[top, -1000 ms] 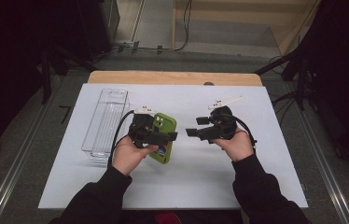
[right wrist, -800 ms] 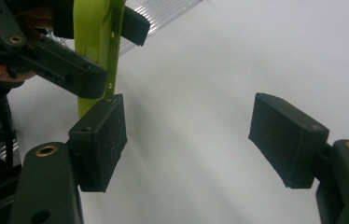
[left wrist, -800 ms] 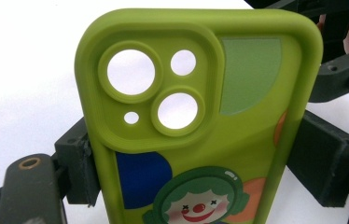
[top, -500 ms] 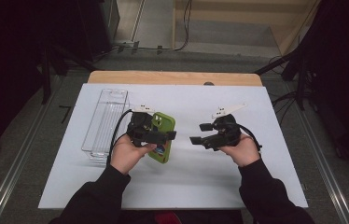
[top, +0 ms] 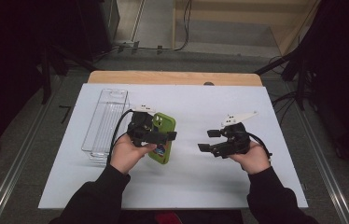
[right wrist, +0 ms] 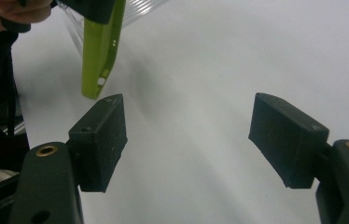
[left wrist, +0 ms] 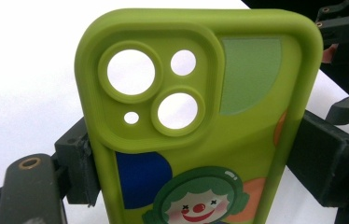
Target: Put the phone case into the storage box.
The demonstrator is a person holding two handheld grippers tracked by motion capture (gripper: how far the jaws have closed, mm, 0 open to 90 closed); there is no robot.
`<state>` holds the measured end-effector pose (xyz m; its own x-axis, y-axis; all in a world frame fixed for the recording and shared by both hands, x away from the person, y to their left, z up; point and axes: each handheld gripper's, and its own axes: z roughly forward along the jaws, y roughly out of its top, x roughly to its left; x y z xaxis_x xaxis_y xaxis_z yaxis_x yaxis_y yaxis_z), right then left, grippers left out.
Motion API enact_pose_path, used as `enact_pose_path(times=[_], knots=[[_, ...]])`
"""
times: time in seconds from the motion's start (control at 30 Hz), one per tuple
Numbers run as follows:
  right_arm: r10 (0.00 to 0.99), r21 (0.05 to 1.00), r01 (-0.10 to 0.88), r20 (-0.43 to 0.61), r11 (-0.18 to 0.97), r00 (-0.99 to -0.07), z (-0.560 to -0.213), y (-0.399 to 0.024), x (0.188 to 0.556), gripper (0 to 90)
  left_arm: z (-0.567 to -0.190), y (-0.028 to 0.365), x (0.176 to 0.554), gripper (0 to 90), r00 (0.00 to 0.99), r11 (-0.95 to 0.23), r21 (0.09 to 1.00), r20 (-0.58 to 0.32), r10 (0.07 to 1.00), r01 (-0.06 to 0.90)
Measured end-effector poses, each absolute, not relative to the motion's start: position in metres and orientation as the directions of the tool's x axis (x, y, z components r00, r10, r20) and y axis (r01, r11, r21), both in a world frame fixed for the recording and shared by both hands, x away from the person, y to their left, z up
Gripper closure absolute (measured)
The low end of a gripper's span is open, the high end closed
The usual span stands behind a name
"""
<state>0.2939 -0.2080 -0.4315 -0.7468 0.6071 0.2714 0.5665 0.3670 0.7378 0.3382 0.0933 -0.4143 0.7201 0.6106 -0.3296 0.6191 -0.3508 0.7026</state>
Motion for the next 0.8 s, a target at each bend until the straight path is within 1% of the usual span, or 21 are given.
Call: enact_pose_path(times=[0.23,0.37,0.47,0.8], knots=[[0.608,0.731,0.566,0.264,0.380,-0.749,-0.439,-0.215,0.281,25.6,-0.413,0.096,0.339,17.3,0.717,-0.342,0.703,-0.339,0.609,0.623],[0.627,0.725,0.580,0.265,0.371,-0.733,-0.444,-0.221,0.274,25.5,-0.412,0.096,0.339,17.3,0.718,-0.347,0.702,-0.336,0.609,0.623],[0.663,0.715,0.606,0.269,0.348,-0.699,-0.449,-0.225,0.271,23.0,-0.412,0.097,0.340,17.3,0.719,-0.348,0.702,-0.335,0.609,0.622],[0.738,0.694,0.659,0.276,0.290,-0.616,-0.462,-0.237,0.261,22.7,-0.412,0.099,0.342,17.3,0.719,-0.350,0.700,-0.334,0.610,0.622]])
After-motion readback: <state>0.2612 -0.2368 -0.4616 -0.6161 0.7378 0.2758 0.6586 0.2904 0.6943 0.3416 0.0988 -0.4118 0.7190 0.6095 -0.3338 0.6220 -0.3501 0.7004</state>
